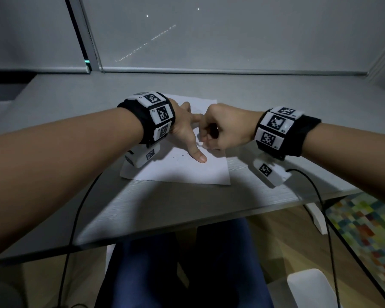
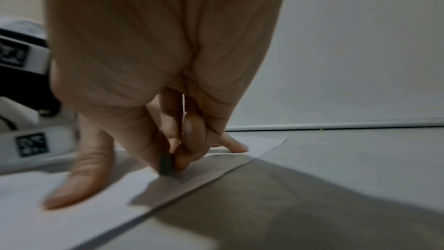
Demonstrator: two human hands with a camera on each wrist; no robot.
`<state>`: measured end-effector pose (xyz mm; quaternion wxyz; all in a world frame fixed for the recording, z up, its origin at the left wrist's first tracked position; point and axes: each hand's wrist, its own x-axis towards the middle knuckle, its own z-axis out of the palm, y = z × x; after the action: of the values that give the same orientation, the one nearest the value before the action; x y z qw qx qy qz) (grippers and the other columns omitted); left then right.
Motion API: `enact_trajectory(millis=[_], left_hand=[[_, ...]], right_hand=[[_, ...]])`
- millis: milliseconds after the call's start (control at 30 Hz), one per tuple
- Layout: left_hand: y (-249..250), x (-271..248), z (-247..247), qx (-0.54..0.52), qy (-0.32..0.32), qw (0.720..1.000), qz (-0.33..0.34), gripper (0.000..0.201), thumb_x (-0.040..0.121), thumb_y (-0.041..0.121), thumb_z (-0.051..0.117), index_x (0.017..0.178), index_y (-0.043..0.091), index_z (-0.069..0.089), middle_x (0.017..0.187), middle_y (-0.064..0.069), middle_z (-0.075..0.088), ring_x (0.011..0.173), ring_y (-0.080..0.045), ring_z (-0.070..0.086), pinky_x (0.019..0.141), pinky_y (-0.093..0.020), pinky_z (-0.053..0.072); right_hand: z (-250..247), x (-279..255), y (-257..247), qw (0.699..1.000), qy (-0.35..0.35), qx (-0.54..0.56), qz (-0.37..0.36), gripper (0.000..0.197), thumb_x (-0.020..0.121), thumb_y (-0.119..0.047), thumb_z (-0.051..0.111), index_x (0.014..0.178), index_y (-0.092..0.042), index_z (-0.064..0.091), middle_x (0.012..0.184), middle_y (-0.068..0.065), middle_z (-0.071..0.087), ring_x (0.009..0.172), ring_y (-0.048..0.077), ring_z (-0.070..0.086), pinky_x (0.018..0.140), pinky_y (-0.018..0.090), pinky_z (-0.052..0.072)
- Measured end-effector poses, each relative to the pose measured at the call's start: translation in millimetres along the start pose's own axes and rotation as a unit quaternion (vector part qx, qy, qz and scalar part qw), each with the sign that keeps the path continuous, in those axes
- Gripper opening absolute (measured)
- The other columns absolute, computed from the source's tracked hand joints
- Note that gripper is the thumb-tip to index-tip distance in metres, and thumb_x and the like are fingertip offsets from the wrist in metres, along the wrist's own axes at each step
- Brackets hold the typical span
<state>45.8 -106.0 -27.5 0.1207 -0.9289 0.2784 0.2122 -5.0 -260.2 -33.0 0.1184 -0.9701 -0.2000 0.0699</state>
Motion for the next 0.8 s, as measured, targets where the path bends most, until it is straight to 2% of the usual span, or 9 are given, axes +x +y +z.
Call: enact_trajectory(millis=[100,200,267,433,500,567,667,733,800], left_hand=[[1.8,0.9,-0.6,-0.006,-0.004,1.0,-0.005,0.137,0.033,0.1,0.07,0.151,0.07,0.005,0.145,-0.003,0.026,0.139,-0.038,0.036,0.107,-0.054,0.04],[4.0,0.1,-3.4,-0.004,-0.013,1.0,-0.01,0.141,0.027,0.102,0.068,0.149,0.073,0.005,0.144,-0.006,0.026,0.137,-0.041,0.037,0.108,-0.058,0.04],[5.1,0.8,-5.3,0.007,-0.018,1.0,-0.011,0.141,0.025,0.103,0.066,0.149,0.073,0.005,0.145,-0.007,0.026,0.136,-0.042,0.037,0.108,-0.06,0.04],[5.1,2.4,-6.3,0.016,-0.019,1.0,-0.009,0.143,0.022,0.103,0.065,0.15,0.07,0.011,0.144,-0.006,0.027,0.137,-0.041,0.038,0.108,-0.058,0.04],[5.6,2.9,-6.4,0.016,-0.018,1.0,-0.009,0.143,0.026,0.102,0.066,0.152,0.068,0.008,0.143,-0.007,0.027,0.137,-0.041,0.037,0.108,-0.058,0.04],[5.9,2.3,-6.8,0.012,-0.02,1.0,-0.009,0.142,0.03,0.101,0.068,0.153,0.068,0.005,0.139,-0.008,0.027,0.138,-0.043,0.036,0.108,-0.058,0.04],[7.1,0.5,-7.5,0.012,-0.018,1.0,-0.008,0.141,0.03,0.102,0.067,0.151,0.07,0.002,0.135,-0.008,0.027,0.136,-0.044,0.037,0.105,-0.058,0.041],[8.0,0.2,-7.9,0.021,-0.017,1.0,-0.007,0.141,0.03,0.103,0.066,0.152,0.069,0.004,0.142,-0.01,0.028,0.136,-0.044,0.038,0.102,-0.056,0.042],[8.0,-0.7,-7.8,0.023,-0.016,1.0,-0.007,0.137,0.031,0.103,0.066,0.151,0.069,0.007,0.143,-0.01,0.028,0.134,-0.042,0.04,0.1,-0.054,0.042]], right_hand=[[-3.4,5.5,11.5,0.999,0.03,-0.019,0.021,0.013,0.085,-0.023,0.077,0.081,-0.011,0.076,0.074,0.003,0.076,0.065,0.017,0.068,0.068,0.03,0.06],[-7.6,11.2,20.5,0.997,0.047,-0.046,0.039,0.008,0.08,-0.015,0.069,0.075,-0.013,0.075,0.068,-0.001,0.072,0.062,0.016,0.065,0.069,0.039,0.063],[-7.2,10.1,20.7,0.997,0.049,-0.052,0.034,0.009,0.082,-0.017,0.069,0.074,-0.013,0.073,0.066,-0.001,0.07,0.06,0.015,0.063,0.066,0.038,0.061],[-2.6,-5.9,10.9,1.0,-0.005,-0.011,-0.02,0.015,0.087,-0.022,0.077,0.075,-0.016,0.071,0.063,-0.01,0.066,0.055,0.002,0.061,0.057,0.011,0.046],[-4.3,-4.5,15.0,1.0,0.001,-0.017,-0.019,0.016,0.087,-0.026,0.079,0.076,-0.018,0.073,0.066,-0.009,0.07,0.058,0.003,0.063,0.061,0.017,0.053],[-6.9,2.9,21.3,0.999,0.027,-0.035,-0.005,0.01,0.085,-0.023,0.078,0.078,-0.015,0.077,0.072,-0.004,0.075,0.063,0.01,0.068,0.068,0.03,0.061],[-7.6,8.8,24.7,0.997,0.052,-0.055,0.021,0.009,0.081,-0.017,0.071,0.074,-0.014,0.075,0.069,-0.001,0.073,0.062,0.016,0.066,0.067,0.039,0.062],[-4.6,4.9,23.0,0.997,0.06,-0.048,0.019,0.014,0.083,-0.017,0.07,0.069,-0.014,0.07,0.062,-0.003,0.068,0.055,0.01,0.061,0.062,0.035,0.059],[-1.1,-3.8,17.5,0.999,0.041,-0.028,-0.002,0.018,0.086,-0.019,0.072,0.069,-0.013,0.069,0.058,-0.007,0.064,0.052,0.006,0.059,0.057,0.025,0.052]])
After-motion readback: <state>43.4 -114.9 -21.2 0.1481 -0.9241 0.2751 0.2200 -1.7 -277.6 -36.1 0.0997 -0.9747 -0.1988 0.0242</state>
